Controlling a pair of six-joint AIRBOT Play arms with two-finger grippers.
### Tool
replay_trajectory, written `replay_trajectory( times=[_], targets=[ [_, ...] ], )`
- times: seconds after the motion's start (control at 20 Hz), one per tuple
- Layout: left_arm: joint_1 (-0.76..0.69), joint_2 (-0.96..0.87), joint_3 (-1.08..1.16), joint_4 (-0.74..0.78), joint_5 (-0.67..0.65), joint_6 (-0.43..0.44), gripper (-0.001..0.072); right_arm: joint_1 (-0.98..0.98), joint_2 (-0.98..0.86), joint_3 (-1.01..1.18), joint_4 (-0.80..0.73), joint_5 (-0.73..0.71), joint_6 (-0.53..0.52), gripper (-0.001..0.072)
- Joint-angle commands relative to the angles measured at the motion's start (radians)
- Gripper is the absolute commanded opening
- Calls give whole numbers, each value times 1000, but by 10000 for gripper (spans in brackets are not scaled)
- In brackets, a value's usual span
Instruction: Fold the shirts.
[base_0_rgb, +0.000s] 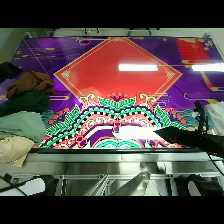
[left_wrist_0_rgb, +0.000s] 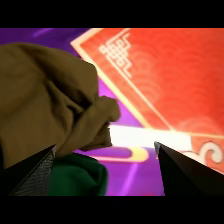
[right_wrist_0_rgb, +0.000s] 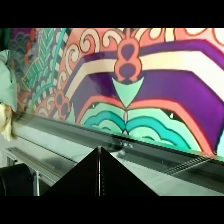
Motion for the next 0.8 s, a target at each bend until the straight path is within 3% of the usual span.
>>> replay_trajectory(
  times=[0.0,0.1,0.25,0.3,0.4,0.5,0.6,0.75],
  targets=[
    [-68,-318,235,272,-33,-59,709,1,1,0,0,0,0,29],
    [-116,-462,346,475,-133,-132,709,1,1,0,0,0,0,29],
    [-174,-581,448,662,-238,-174,706,1,1,0,0,0,-1,29],
    [-188,-607,481,690,-279,-201,626,1,1,0,0,0,0,28],
    [-208,-616,526,671,-328,-234,16,1,1,0,0,0,0,29],
    [-241,-591,598,573,-342,-248,22,1,1,0,0,0,0,29],
    [-288,-506,671,359,-314,-245,22,1,1,0,0,0,0,29],
    [-381,-313,674,-42,-309,-130,24,1,1,0,1,0,0,29]
  ],
)
